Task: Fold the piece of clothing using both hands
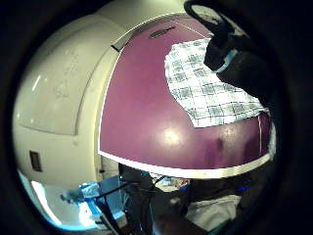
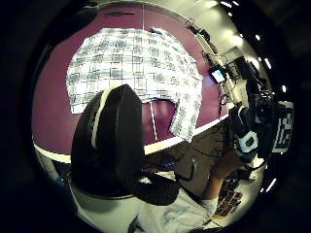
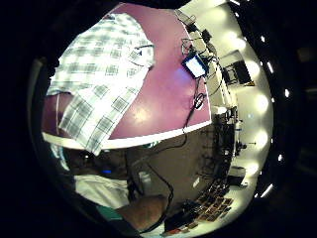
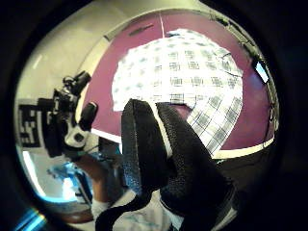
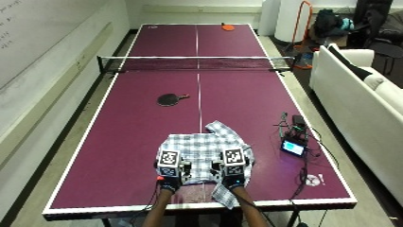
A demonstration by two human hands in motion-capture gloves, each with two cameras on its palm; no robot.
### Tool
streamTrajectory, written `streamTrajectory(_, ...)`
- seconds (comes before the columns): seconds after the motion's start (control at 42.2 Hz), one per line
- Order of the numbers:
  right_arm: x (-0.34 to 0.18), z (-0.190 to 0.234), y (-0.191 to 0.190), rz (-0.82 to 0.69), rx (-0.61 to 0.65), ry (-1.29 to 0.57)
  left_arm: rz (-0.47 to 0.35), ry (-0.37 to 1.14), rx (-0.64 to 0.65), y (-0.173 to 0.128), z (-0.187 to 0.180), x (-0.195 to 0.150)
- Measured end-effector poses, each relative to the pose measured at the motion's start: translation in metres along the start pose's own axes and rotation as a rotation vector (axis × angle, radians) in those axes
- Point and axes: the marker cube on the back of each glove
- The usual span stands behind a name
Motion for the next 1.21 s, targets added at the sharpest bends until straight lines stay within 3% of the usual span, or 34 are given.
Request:
streamTrajectory(0.474, 0.0, -0.016, 0.017, 0.025, -0.044, 0.014, -0.004, -0.005, -0.001, 0.0, 0.001, -0.001)
streamTrajectory(0.616, 0.001, 0.005, 0.006, -0.017, -0.042, 0.006, -0.01, -0.018, -0.012, -0.001, 0.01, -0.003)
streamTrajectory(0.782, -0.002, 0.041, 0.0, -0.046, -0.17, -0.006, -0.031, -0.053, 0.001, -0.008, 0.038, -0.006)
streamTrajectory(0.972, -0.002, 0.088, -0.008, -0.05, -0.28, 0.035, -0.014, -0.031, -0.116, -0.013, 0.076, -0.007)
streamTrajectory(1.091, -0.002, 0.059, 0.015, -0.025, -0.322, 0.037, 0.02, -0.014, -0.229, 0.016, 0.047, 0.0)
streamTrajectory(1.209, 0.003, 0.056, 0.016, -0.017, -0.312, 0.013, 0.025, -0.036, -0.242, 0.016, 0.055, -0.006)
